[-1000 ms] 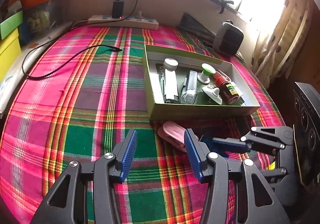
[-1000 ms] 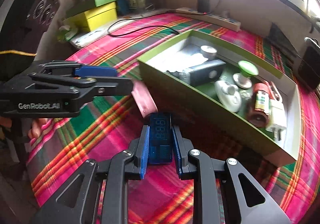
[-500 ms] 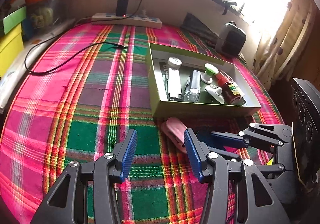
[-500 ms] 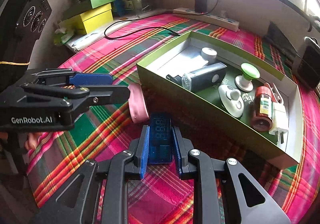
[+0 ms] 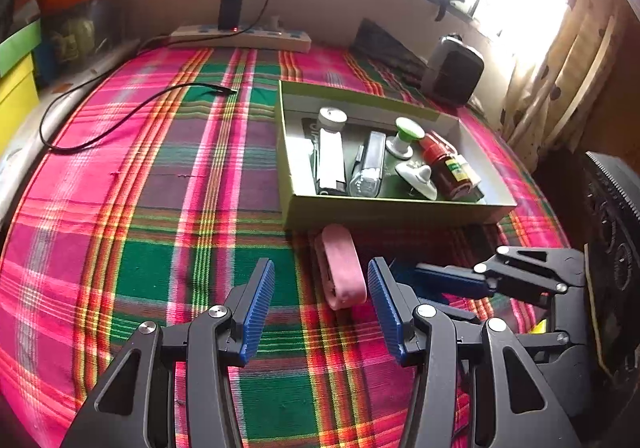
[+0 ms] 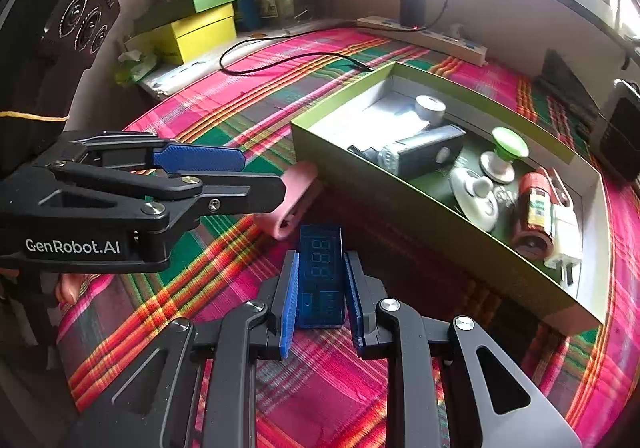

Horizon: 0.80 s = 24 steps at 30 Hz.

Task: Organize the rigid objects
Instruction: 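Grasp the pink eraser block with the left tool while the right tool holds the USB device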

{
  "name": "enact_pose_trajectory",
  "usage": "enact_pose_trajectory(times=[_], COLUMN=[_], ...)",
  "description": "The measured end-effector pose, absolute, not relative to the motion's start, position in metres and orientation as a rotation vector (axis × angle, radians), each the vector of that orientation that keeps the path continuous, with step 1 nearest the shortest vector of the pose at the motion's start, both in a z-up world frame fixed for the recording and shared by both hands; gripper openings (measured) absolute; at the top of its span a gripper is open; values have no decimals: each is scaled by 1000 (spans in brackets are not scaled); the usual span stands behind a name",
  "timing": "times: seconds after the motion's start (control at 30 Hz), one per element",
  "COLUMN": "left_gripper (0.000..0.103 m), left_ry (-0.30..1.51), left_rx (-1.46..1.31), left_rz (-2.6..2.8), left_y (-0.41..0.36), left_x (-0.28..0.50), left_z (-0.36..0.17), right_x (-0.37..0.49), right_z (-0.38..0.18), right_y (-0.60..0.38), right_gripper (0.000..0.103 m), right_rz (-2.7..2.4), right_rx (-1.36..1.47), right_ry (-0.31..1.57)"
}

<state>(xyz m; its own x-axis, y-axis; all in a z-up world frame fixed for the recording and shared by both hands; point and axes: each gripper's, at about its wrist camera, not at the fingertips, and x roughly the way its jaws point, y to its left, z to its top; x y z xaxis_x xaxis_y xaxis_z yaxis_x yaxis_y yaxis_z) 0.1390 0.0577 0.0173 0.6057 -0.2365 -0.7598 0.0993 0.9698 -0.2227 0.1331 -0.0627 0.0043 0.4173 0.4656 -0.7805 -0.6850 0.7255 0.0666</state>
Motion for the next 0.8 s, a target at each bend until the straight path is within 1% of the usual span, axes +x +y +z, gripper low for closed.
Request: enact_pose_trajectory(times=[0.63,0.73,0.8], left_gripper=[48,44,38], left_ry=[915,914,909], left_rx=[-23,-10,1], left_rz=[-62,-51,-47], left_y=[31,28,27], left_x=[148,150,150], left_z=[6,6,6], right_x=[131,131,131], right_z=[6,5,5], right_y=[-94,-96,-96], right_gripper=[23,23,23], right_rz=[657,661,664], right_rx=[-252,-245,-240], right_ry=[862,861,861])
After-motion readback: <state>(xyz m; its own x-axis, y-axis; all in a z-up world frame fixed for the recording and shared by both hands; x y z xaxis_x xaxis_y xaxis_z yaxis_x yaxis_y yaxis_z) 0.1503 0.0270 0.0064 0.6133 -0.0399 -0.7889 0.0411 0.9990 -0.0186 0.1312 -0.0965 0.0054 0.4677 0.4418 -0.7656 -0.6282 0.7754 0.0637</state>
